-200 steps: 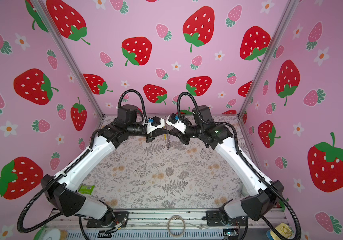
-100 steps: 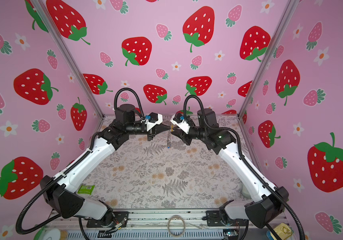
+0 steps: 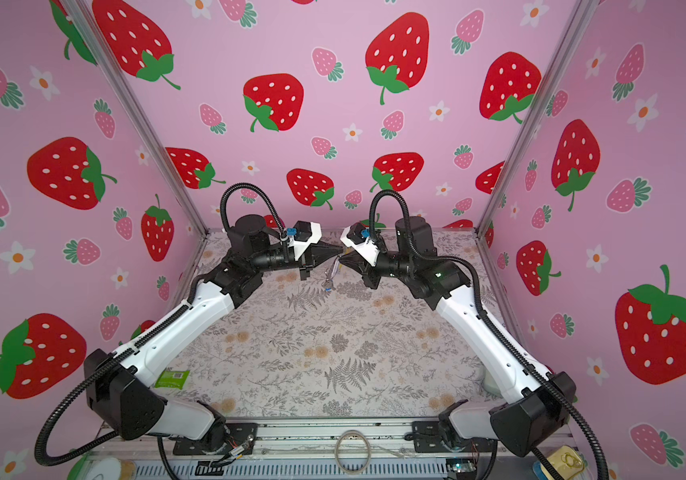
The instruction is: Put the keys on the keyring
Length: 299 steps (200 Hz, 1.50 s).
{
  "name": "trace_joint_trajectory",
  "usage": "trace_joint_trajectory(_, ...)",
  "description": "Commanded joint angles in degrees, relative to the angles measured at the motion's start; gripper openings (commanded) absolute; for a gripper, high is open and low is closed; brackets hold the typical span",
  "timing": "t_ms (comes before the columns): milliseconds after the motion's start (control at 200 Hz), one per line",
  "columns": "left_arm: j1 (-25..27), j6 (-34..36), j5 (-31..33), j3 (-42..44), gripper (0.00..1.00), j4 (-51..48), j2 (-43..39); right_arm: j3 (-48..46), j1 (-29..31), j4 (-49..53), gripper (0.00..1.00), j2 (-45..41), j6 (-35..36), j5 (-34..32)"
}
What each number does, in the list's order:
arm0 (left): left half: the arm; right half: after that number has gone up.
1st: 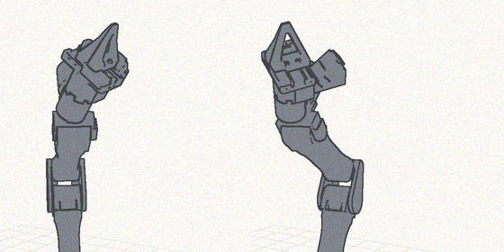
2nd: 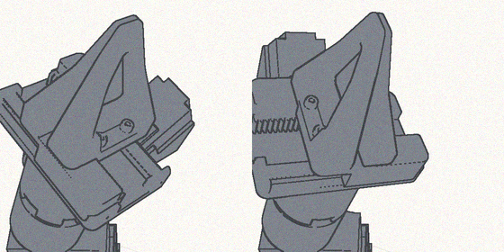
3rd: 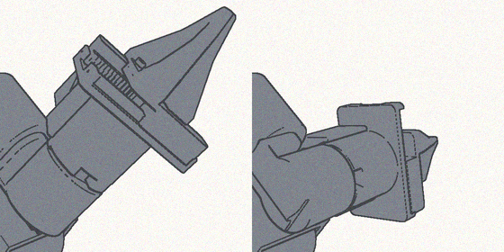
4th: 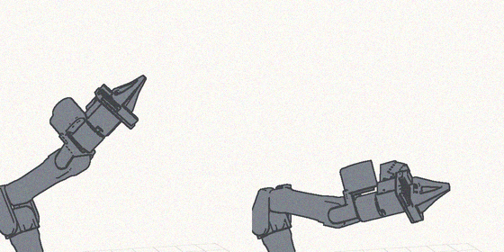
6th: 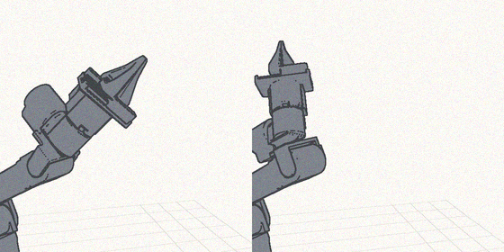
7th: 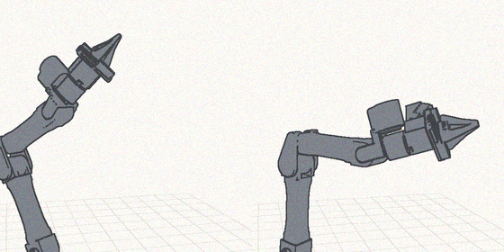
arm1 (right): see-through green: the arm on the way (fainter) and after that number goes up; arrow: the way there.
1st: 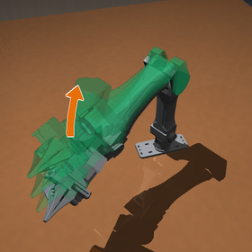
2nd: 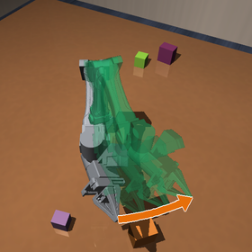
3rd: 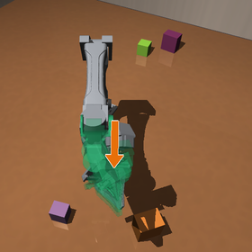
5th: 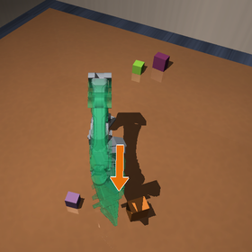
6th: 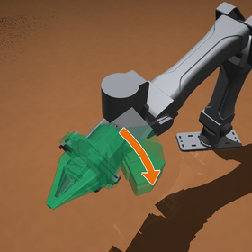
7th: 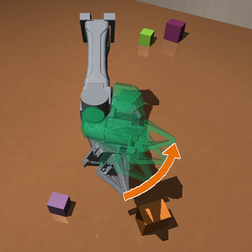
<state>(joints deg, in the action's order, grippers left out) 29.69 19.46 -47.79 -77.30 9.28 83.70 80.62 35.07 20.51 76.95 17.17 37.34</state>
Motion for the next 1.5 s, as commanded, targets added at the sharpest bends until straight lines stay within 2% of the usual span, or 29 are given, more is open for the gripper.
trace_joint_trajectory(0, 0.88, -4.0, 1.4, 0.93, 0.0, 9.05, -1.78, -0.42, -0.18, -1.27, 0.07, -0.48, -0.6, 2.03)
trace_joint_trajectory(465, 1.93, -15.29, 7.89, 8.34, 0.0, 26.09, -2.14, -2.08, -0.23, -5.2, 0.05, -0.91, -0.74, 1.97)
trace_joint_trajectory(665, 2.3, -5.91, 12.39, 7.05, 0.0, 15.57, -3.93, -4.65, -1.03, -5.31, 0.29, -4.64, -0.59, -2.27)
trace_joint_trajectory(870, 2.69, -3.46, 13.46, 6.11, 0.0, 12.78, -4.29, -6.87, -1.15, -9.32, 0.43, -6.85, -2.9, -0.32)
trace_joint_trajectory(945, 3.49, -2.41, 14.22, 5.78, 0.0, 11.9, -4.22, -5.93, -1.18, -9.42, 0.45, -5.92, -2.91, 0.04)
trace_joint_trajectory(1045, 4.45, -1.75, 15.46, 5.7, 0.0, 11.49, -4.25, -5.05, -1.17, -11.26, 0.45, -4.84, -4.41, 0.1)
trace_joint_trajectory(1145, 4.91, -2.44, 16.54, 6.17, 0.0, 12.51, -4.59, -4.23, -1.21, -11.65, 0.39, -3.36, -5.82, 0.38)
trace_joint_trajectory(1286, 5.18, -2.28, 16.79, 6.54, 0.0, 12.64, -5.34, -4.45, -1.32, -10.82, 0.3, -3.02, -5.57, -2.79)
trace_joint_trajectory(1491, 5.38, -4.16, 18.07, 7.14, 0.0, 15.12, -5.79, -5.03, -1.5, -11.85, 0.26, -3.37, -7.01, -3.53)
